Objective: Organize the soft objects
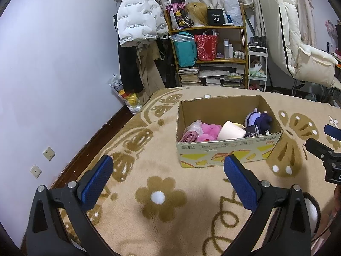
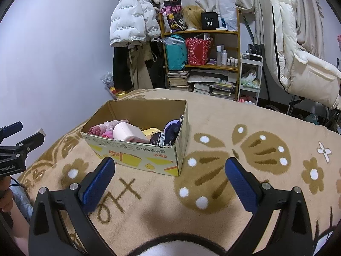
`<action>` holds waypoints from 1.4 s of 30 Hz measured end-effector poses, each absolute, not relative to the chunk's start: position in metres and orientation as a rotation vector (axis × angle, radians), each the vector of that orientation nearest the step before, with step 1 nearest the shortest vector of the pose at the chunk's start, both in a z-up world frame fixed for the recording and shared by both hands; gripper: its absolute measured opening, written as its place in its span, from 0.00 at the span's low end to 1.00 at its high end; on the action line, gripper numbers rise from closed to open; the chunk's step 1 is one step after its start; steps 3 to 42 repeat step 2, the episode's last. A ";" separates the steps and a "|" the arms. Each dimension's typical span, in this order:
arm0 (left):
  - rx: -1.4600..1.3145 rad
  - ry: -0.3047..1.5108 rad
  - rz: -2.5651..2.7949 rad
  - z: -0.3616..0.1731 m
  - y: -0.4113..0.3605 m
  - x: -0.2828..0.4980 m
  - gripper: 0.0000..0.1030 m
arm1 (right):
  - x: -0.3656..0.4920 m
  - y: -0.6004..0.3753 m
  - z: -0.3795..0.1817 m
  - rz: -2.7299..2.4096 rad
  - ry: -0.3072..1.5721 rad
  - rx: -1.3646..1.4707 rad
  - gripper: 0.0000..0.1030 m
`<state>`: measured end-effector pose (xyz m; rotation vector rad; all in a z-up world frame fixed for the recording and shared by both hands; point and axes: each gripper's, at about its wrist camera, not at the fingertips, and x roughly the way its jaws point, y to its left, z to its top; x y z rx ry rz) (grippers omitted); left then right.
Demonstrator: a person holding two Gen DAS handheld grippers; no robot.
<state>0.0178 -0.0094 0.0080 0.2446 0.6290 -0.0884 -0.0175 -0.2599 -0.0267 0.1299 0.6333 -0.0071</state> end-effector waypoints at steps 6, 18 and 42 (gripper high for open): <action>0.250 0.632 -0.092 0.008 -0.011 0.017 1.00 | -0.018 -0.259 -0.026 -0.007 0.632 0.128 1.00; 0.250 0.632 -0.092 0.008 -0.011 0.017 1.00 | -0.018 -0.259 -0.026 -0.007 0.632 0.128 1.00; 0.250 0.632 -0.092 0.008 -0.011 0.017 1.00 | -0.018 -0.259 -0.026 -0.007 0.632 0.128 1.00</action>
